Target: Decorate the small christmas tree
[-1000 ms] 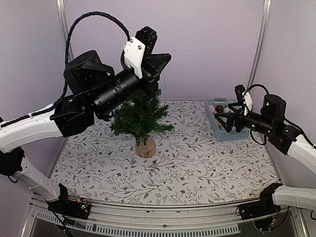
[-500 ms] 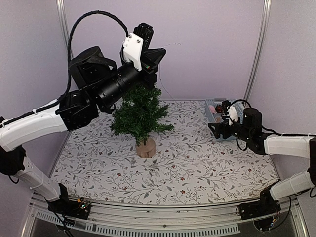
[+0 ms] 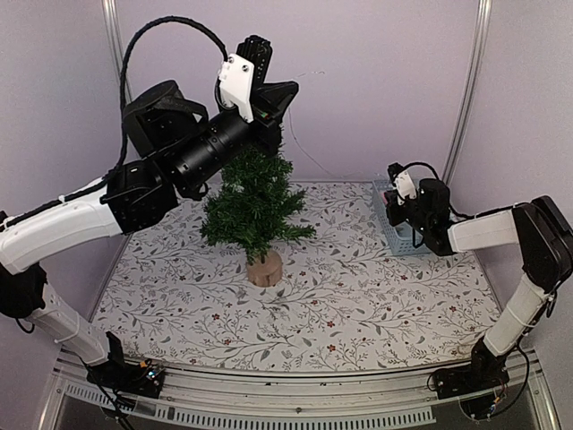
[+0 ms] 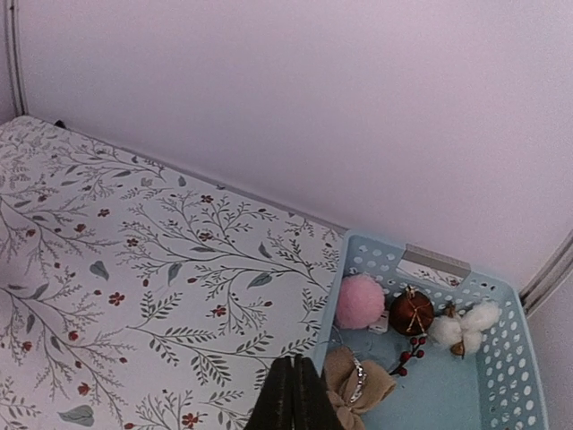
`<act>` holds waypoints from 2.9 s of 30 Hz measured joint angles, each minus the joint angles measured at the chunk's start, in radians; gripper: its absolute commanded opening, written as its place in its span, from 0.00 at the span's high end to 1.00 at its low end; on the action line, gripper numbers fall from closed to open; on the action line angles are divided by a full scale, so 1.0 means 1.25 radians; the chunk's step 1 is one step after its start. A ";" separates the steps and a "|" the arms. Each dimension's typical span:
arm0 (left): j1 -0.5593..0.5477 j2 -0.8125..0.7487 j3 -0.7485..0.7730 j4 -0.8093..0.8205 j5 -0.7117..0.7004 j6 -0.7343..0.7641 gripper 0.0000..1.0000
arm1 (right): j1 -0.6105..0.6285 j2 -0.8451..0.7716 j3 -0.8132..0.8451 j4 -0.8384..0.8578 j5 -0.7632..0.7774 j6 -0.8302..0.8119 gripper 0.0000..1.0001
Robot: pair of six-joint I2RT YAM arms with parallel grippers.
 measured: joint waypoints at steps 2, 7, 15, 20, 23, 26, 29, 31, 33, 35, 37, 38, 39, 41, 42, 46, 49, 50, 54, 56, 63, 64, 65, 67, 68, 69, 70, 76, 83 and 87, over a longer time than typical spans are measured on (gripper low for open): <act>0.002 0.000 0.000 0.003 0.000 -0.002 1.00 | -0.002 0.006 0.005 0.006 0.019 -0.009 1.00; 0.010 0.000 0.000 0.007 0.000 -0.003 1.00 | -0.003 0.003 0.018 0.010 0.060 -0.026 1.00; 0.015 0.000 -0.007 0.016 0.000 -0.009 1.00 | -0.003 -0.076 0.104 -0.031 0.117 -0.071 1.00; 0.015 -0.002 -0.020 0.021 0.000 -0.012 1.00 | -0.004 -0.143 0.170 -0.045 0.149 -0.095 1.00; 0.015 -0.006 -0.026 0.023 0.002 -0.012 1.00 | -0.004 -0.179 0.203 -0.063 0.162 -0.110 1.00; 0.015 -0.017 -0.030 0.023 0.005 -0.012 1.00 | -0.004 -0.212 0.225 -0.079 0.166 -0.119 1.00; 0.015 -0.044 -0.041 0.028 0.016 -0.012 1.00 | -0.005 -0.249 0.236 -0.106 0.160 -0.124 1.00; 0.015 -0.066 -0.050 0.035 0.023 -0.012 1.00 | -0.005 -0.272 0.249 -0.131 0.144 -0.121 1.00; 0.015 -0.088 -0.057 0.041 0.027 -0.014 1.00 | -0.005 -0.291 0.269 -0.156 0.117 -0.110 1.00; 0.015 -0.110 -0.062 0.049 0.034 -0.016 1.00 | -0.005 -0.310 0.288 -0.183 0.076 -0.093 1.00; 0.015 -0.131 -0.063 0.054 0.039 -0.017 1.00 | -0.005 -0.331 0.303 -0.208 0.016 -0.073 1.00; 0.016 -0.140 -0.063 0.057 0.040 -0.017 1.00 | -0.003 -0.341 0.308 -0.218 -0.005 -0.064 1.00; 0.016 -0.147 -0.063 0.059 0.040 -0.017 1.00 | -0.001 -0.349 0.313 -0.229 -0.036 -0.054 1.00; 0.016 -0.159 -0.064 0.063 0.037 -0.017 1.00 | 0.010 -0.361 0.319 -0.251 -0.088 -0.037 1.00; 0.018 -0.164 -0.065 0.066 0.034 -0.017 1.00 | 0.016 -0.363 0.320 -0.258 -0.104 -0.032 1.00; 0.044 -0.171 -0.068 0.066 0.023 -0.021 1.00 | 0.052 -0.361 0.323 -0.294 -0.155 -0.009 1.00; 0.086 -0.171 -0.068 0.066 0.017 -0.036 1.00 | 0.067 -0.345 0.330 -0.315 -0.178 0.013 1.00; 0.103 -0.171 -0.069 0.068 0.015 -0.043 1.00 | 0.067 -0.336 0.336 -0.321 -0.182 0.021 1.00; 0.174 -0.171 -0.078 0.073 0.008 -0.076 1.00 | 0.067 -0.288 0.367 -0.336 -0.187 0.052 1.00; 0.206 -0.171 -0.081 0.075 0.008 -0.090 1.00 | 0.067 -0.264 0.384 -0.345 -0.190 0.065 1.00; 0.325 -0.162 -0.080 0.108 0.042 -0.154 1.00 | 0.070 -0.187 0.465 -0.362 -0.191 0.105 1.00; 0.341 -0.156 -0.077 0.112 0.051 -0.163 1.00 | 0.070 -0.169 0.490 -0.361 -0.188 0.113 1.00; 0.360 -0.145 -0.067 0.116 0.058 -0.170 1.00 | 0.070 -0.162 0.499 -0.361 -0.186 0.117 1.00; 0.378 -0.122 -0.052 0.125 0.067 -0.181 1.00 | 0.070 -0.136 0.537 -0.363 -0.177 0.126 1.00; 0.385 -0.110 -0.045 0.131 0.070 -0.186 1.00 | 0.070 -0.121 0.556 -0.365 -0.173 0.131 1.00; 0.393 -0.099 -0.040 0.133 0.073 -0.190 1.00 | 0.070 -0.100 0.583 -0.365 -0.168 0.137 1.00; 0.400 -0.089 -0.037 0.135 0.075 -0.195 1.00 | 0.070 -0.081 0.605 -0.366 -0.163 0.141 1.00; 0.453 -0.024 -0.015 0.134 0.072 -0.226 1.00 | 0.071 0.050 0.728 -0.407 -0.133 0.159 1.00; 0.496 0.014 -0.014 0.131 0.073 -0.249 1.00 | 0.071 0.167 0.794 -0.469 -0.118 0.164 1.00; 0.508 0.015 -0.019 0.132 0.078 -0.255 1.00 | 0.071 0.203 0.832 -0.496 -0.115 0.164 1.00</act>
